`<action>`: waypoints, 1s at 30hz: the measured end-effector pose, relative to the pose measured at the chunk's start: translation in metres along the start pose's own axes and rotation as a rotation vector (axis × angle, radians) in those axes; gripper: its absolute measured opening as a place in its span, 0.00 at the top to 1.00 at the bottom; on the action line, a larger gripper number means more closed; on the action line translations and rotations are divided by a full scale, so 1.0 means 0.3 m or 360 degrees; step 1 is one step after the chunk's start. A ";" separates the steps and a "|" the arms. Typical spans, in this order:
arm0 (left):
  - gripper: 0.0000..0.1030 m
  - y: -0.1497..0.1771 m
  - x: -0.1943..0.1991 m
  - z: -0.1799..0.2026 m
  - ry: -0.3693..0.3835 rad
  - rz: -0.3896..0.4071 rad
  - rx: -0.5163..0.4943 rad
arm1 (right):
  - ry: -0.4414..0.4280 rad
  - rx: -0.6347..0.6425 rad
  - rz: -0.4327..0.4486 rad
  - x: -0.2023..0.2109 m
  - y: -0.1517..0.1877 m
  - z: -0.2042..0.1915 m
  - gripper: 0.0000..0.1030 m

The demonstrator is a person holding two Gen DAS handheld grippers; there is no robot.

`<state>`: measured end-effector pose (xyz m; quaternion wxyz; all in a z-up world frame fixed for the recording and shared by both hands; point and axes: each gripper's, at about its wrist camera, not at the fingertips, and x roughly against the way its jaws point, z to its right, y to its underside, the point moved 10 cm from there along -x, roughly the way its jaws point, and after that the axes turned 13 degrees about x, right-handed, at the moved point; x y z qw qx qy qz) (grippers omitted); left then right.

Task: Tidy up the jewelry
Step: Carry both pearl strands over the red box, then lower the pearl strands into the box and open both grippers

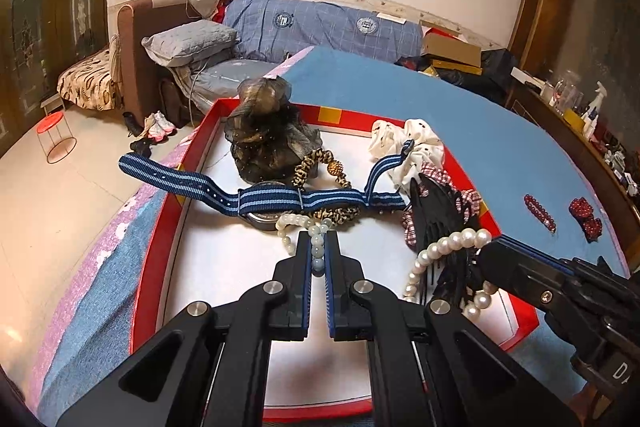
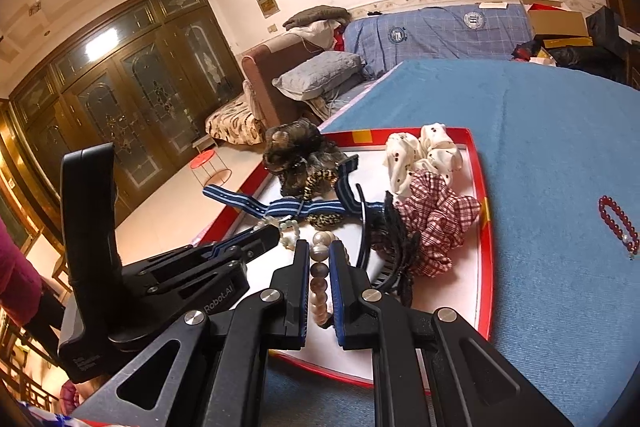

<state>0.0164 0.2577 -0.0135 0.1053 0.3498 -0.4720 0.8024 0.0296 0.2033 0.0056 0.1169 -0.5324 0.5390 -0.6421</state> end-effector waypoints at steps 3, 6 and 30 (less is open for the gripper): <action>0.95 0.005 -0.008 -0.005 -0.0026 -0.0019 0.0003 | 0.0018 -0.0005 -0.0021 -0.007 0.010 0.009 0.89; 0.95 0.008 -0.012 -0.009 -0.0055 -0.0028 0.0000 | 0.0037 0.0009 -0.0044 -0.012 0.019 0.010 0.89; 0.95 0.023 -0.039 -0.027 -0.0193 -0.0065 -0.0017 | 0.0100 0.0038 -0.0118 -0.026 0.060 0.025 0.89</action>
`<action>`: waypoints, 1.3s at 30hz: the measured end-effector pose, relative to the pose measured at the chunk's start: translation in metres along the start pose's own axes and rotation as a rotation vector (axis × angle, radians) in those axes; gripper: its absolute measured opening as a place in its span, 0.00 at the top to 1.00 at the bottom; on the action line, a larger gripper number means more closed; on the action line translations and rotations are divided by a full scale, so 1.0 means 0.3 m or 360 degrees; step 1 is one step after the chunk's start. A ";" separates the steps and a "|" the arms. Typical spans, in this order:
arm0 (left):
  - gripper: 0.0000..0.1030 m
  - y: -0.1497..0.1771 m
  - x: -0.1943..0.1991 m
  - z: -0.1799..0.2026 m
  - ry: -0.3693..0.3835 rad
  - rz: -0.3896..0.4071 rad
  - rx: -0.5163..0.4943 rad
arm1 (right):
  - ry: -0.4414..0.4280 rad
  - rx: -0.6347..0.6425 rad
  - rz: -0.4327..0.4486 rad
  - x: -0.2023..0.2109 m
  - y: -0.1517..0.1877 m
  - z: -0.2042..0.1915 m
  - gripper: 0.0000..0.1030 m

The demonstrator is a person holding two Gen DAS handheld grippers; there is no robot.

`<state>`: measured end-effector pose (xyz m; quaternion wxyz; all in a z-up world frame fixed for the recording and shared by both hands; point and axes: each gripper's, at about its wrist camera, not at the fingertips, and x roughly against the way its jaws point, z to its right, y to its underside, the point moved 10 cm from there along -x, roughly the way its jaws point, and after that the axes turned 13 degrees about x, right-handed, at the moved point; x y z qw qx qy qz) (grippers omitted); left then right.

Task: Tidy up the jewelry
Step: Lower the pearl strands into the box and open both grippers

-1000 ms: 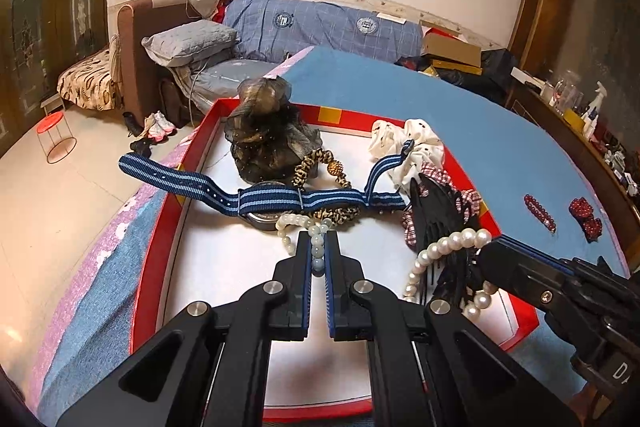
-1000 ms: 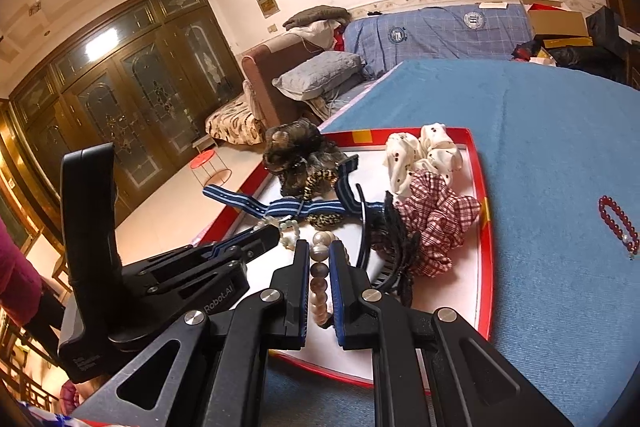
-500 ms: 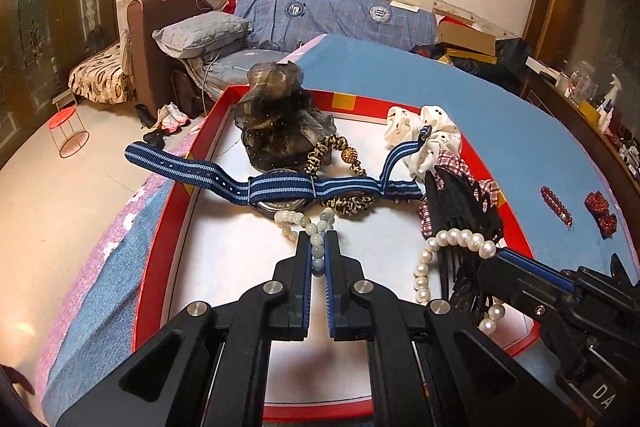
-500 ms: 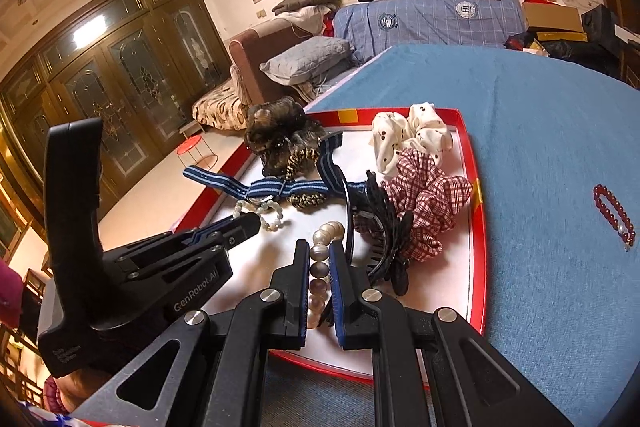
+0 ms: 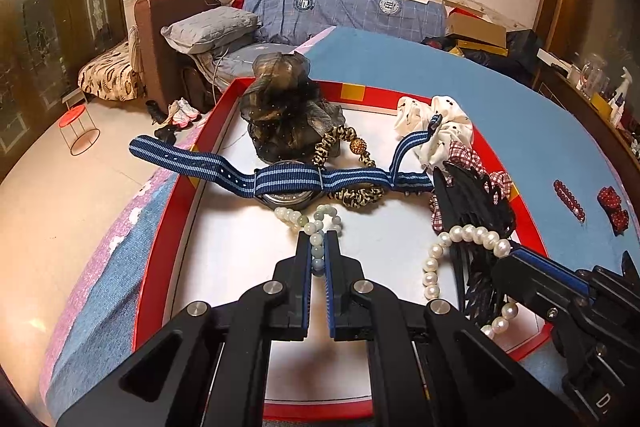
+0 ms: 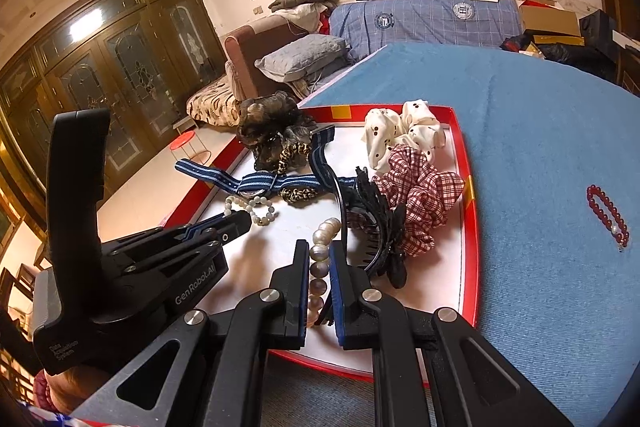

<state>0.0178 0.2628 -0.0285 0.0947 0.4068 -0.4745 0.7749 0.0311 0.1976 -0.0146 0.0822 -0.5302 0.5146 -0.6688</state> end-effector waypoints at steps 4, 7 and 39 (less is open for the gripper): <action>0.95 0.000 -0.002 0.000 -0.0011 0.0007 -0.0006 | 0.0002 -0.0019 0.0014 0.011 -0.002 0.009 0.88; 0.95 0.007 0.000 0.006 -0.0018 0.0010 -0.0012 | 0.0000 -0.0019 0.0019 0.017 -0.003 0.010 0.89; 0.27 0.082 0.124 0.069 -0.0020 0.0133 -0.0043 | 0.0235 -0.0167 0.0222 0.221 0.017 0.192 0.34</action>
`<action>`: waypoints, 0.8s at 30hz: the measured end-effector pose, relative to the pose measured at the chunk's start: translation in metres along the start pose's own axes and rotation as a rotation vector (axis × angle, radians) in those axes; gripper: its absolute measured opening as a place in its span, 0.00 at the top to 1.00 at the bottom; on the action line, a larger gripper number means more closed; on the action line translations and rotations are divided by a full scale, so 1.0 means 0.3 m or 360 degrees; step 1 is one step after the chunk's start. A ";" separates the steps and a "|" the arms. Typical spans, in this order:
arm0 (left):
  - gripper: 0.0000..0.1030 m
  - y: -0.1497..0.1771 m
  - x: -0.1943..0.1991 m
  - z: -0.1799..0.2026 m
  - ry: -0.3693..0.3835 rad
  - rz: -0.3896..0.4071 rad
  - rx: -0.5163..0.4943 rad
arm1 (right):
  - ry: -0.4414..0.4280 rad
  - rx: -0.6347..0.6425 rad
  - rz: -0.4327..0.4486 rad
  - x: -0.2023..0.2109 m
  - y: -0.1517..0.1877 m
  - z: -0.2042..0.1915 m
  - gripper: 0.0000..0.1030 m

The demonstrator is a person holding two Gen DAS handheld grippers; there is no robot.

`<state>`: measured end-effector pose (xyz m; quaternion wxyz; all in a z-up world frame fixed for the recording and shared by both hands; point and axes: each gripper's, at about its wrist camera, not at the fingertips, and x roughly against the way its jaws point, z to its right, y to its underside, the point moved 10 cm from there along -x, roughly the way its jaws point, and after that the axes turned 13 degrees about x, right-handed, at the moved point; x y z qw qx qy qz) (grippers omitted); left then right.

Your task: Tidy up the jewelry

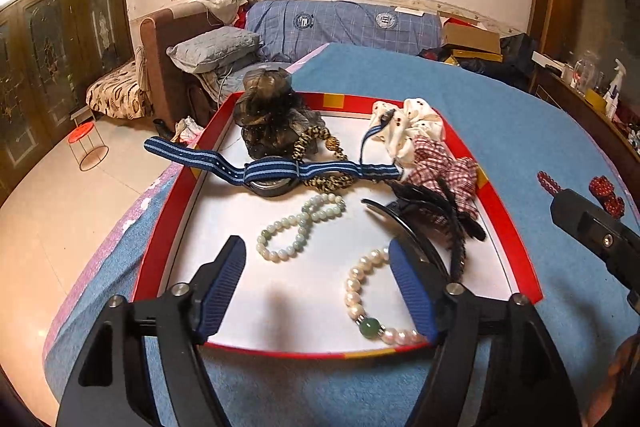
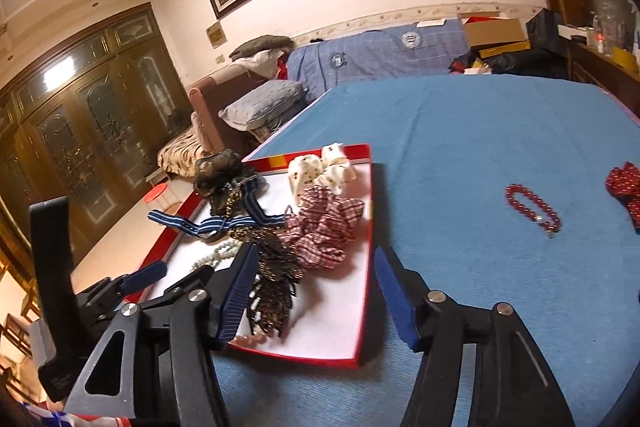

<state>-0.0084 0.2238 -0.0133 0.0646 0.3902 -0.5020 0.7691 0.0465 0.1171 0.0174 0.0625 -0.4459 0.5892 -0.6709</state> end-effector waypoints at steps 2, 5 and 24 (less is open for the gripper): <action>0.24 0.011 0.017 0.007 0.0005 0.0016 -0.0007 | 0.0034 0.0016 0.0004 0.016 0.007 0.011 0.31; 0.16 0.030 0.037 0.018 0.0004 0.0033 -0.0009 | 0.0078 0.0039 0.0015 0.040 0.022 0.024 0.29; 0.00 0.106 0.195 0.011 -0.0068 0.0264 -0.0083 | 0.0252 0.0188 0.0120 0.172 0.082 0.011 0.11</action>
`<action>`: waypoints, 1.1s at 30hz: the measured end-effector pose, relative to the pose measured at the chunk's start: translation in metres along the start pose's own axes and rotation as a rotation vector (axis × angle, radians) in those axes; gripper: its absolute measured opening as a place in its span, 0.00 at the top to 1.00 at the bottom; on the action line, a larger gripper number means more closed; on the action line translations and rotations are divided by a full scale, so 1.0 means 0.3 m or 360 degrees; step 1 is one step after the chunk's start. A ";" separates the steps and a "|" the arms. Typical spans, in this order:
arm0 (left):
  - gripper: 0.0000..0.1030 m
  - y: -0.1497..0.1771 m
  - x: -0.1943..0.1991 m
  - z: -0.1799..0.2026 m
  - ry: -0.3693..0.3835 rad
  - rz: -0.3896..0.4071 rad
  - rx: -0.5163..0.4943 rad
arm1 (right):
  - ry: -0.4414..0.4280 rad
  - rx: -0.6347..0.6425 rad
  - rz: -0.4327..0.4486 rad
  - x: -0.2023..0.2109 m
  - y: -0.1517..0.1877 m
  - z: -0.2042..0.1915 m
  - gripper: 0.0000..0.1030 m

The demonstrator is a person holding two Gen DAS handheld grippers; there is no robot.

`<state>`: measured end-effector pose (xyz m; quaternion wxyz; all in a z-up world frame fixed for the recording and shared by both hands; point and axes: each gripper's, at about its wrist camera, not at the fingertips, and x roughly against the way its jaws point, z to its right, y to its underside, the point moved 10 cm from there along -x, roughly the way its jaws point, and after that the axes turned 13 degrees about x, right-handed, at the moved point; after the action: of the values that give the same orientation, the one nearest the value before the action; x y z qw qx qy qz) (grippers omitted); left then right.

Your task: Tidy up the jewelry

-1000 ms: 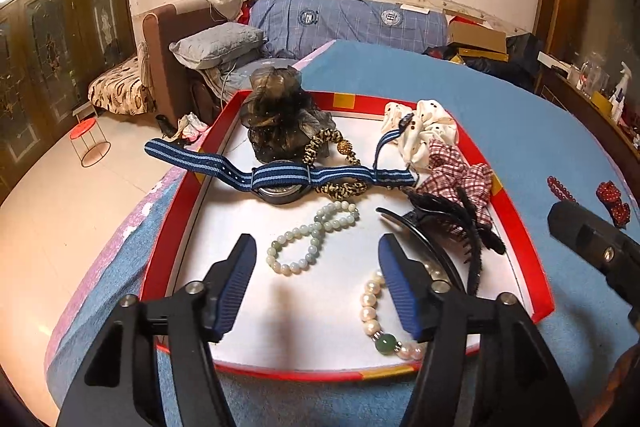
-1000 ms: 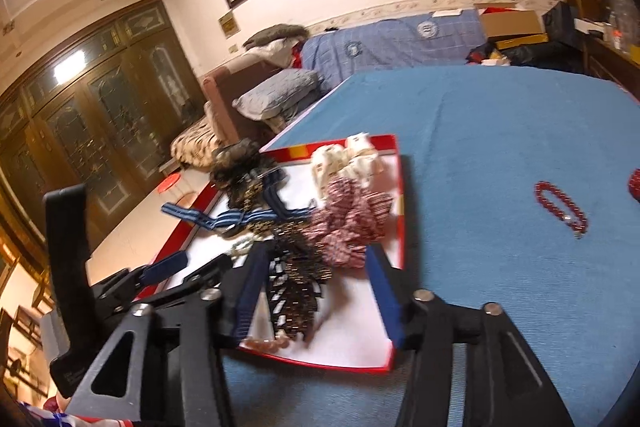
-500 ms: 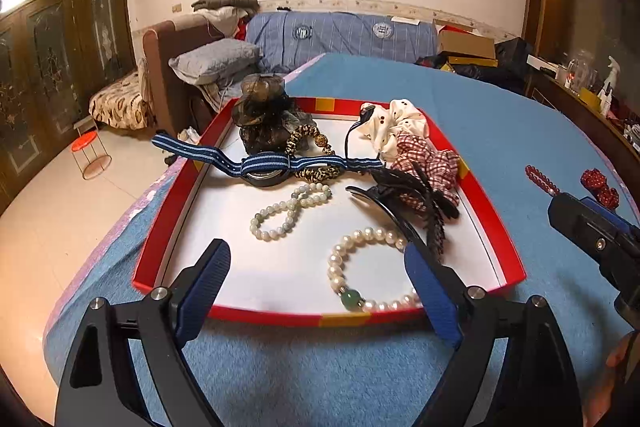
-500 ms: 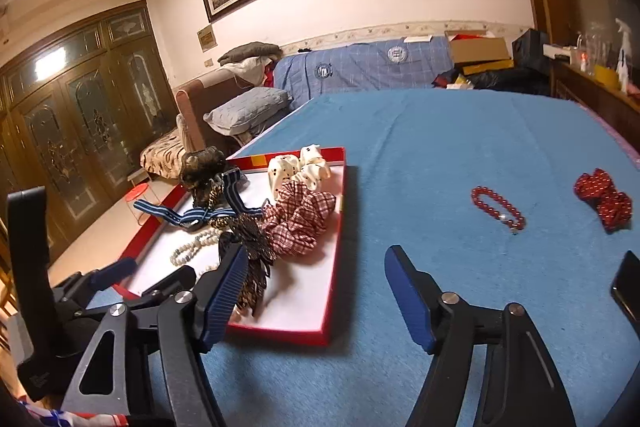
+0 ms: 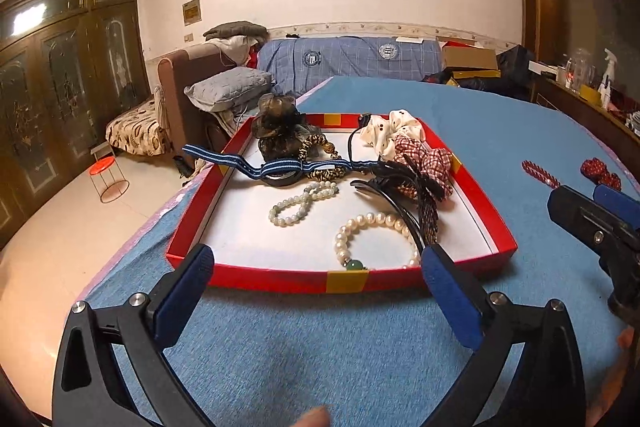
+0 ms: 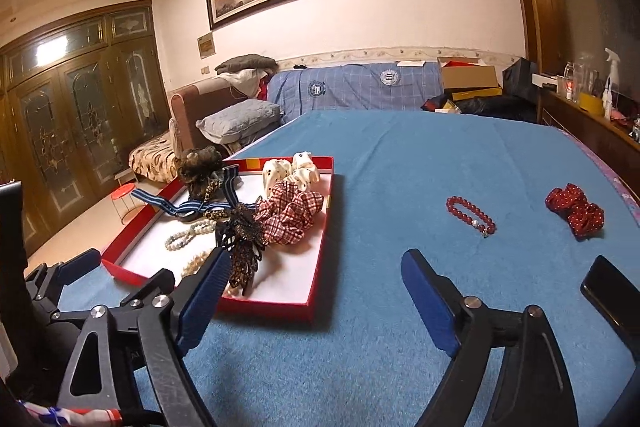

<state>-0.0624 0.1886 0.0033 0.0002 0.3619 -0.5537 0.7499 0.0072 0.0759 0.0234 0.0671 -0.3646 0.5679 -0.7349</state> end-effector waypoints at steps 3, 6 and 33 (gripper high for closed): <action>0.00 0.005 0.018 0.000 0.0006 0.0034 -0.0018 | -0.0007 0.0008 -0.0009 0.010 0.015 -0.012 0.10; 0.00 -0.006 0.043 -0.006 -0.0026 0.0118 -0.0011 | -0.0001 0.0004 -0.0001 0.028 0.023 -0.014 0.08; 0.00 -0.022 0.068 -0.046 -0.0115 0.0205 0.0026 | 0.0035 0.0073 0.0008 0.054 0.032 -0.043 0.04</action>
<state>-0.0822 0.1944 0.0181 -0.0710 0.3523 -0.5694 0.7393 -0.0155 0.0745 0.0212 0.0710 -0.3535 0.5525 -0.7515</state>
